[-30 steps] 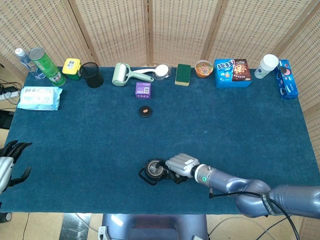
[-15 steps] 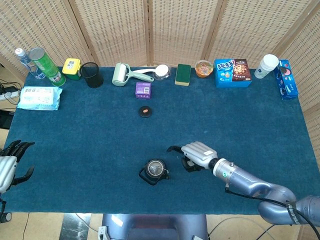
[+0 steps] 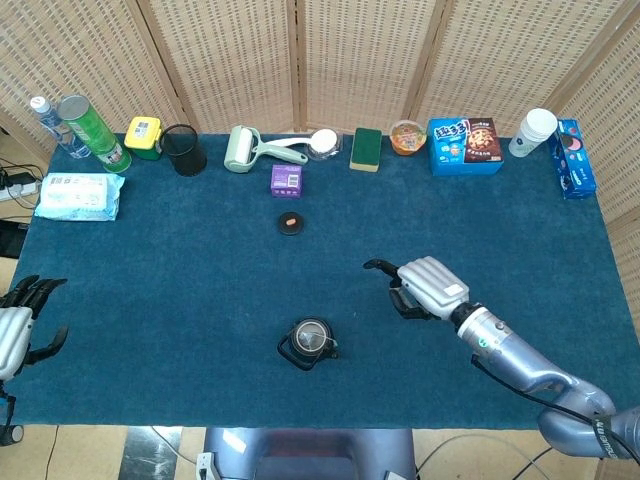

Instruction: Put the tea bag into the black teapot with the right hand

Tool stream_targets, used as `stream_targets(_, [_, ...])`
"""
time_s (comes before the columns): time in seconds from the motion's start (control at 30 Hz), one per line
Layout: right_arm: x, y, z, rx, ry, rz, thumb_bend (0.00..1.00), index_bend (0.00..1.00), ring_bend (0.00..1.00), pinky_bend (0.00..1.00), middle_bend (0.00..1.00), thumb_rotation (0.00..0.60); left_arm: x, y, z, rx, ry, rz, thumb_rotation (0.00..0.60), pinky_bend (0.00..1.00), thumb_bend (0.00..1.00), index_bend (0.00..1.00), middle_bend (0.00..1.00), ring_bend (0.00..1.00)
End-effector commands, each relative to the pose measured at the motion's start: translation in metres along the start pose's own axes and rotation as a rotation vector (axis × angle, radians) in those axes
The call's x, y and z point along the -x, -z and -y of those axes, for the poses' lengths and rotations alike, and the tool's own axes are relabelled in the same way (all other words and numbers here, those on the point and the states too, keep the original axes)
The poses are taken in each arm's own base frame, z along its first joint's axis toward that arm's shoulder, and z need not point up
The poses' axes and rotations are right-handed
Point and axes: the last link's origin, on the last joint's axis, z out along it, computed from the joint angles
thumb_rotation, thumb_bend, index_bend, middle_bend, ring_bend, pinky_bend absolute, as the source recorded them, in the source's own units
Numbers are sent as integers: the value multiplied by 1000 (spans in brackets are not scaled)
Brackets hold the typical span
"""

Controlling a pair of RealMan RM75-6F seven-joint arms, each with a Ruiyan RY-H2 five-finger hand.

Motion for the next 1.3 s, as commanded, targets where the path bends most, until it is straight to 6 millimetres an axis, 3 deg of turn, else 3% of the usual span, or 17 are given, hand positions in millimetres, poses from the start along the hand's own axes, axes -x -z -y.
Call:
stream_targets(0.03, [7,6,-14,38,59,-83,699,161,795,737,663,600,2,1,1,-8,5,-3,600,161,450,158,181,84])
stream_targets(0.33, [20,21,-35,157,158,-228,670,160,603,600,500,600,12,6,8,-40,21,-30,600,161,449,157,181,84])
stream_targets(0.7, [44,62,-62,326,173,-372,656,161,453,503,403,600,30,21,14,-59,14,-68,600,160,448,157,181,84])
stream_targets(0.83, [55,78,-68,380,167,-410,647,161,419,480,381,600,40,27,15,-61,7,-63,600,160,448,157,181,84])
stream_targets(1.3, [86,150,-77,504,121,-475,647,197,388,417,367,600,45,56,21,-74,38,-90,600,159,449,158,181,84])
